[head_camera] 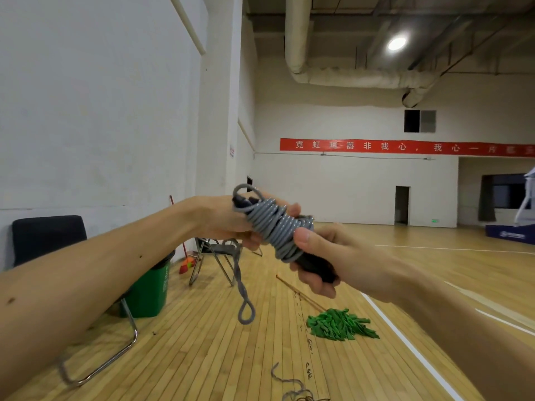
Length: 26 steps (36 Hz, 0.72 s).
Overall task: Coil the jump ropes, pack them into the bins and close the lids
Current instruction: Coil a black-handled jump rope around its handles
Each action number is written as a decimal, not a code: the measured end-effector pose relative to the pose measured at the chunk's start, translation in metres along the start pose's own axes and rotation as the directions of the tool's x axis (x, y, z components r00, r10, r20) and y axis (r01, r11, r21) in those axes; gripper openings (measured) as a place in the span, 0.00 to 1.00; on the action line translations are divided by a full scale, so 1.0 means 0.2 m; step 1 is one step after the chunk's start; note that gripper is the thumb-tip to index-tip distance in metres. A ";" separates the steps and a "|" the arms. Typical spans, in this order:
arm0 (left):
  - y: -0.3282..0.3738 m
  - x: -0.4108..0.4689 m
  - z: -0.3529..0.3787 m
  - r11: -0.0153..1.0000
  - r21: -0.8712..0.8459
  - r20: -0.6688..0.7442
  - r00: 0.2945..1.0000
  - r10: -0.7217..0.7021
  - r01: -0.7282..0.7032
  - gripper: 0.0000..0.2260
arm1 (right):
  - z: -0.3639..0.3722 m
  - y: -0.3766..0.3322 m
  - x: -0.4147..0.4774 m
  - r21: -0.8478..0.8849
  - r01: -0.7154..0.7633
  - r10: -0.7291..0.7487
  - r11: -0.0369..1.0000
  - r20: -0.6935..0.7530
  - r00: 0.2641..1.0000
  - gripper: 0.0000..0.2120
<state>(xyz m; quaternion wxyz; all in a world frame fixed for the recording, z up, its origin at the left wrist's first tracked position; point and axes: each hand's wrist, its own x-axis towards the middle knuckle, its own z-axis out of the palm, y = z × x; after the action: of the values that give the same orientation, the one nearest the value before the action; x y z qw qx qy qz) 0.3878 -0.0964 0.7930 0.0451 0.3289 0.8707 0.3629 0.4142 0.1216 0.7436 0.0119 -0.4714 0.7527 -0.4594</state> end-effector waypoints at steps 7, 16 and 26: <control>0.02 -0.03 0.07 0.991 -0.123 -0.049 0.997 -0.054 0.048 0.12 | -0.03 0.05 0.01 0.077 -0.055 0.068 0.996 -0.187 0.980 0.26; -0.04 -0.02 0.13 0.905 -0.420 -0.056 0.993 -0.104 0.071 0.12 | -0.04 0.11 0.02 0.158 -0.039 0.090 0.987 -0.333 0.939 0.21; 0.00 -0.01 0.27 0.927 0.325 -0.292 0.952 -0.091 0.188 0.09 | -0.08 0.21 0.06 0.092 -0.141 0.167 0.986 -0.409 0.897 0.28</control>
<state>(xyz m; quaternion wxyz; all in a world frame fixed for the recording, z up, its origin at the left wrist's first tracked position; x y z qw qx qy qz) 0.4063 -0.0651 0.7543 -0.1079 0.2154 0.9404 0.2401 0.3707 0.1284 0.7276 -0.0979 -0.3014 0.7587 -0.5692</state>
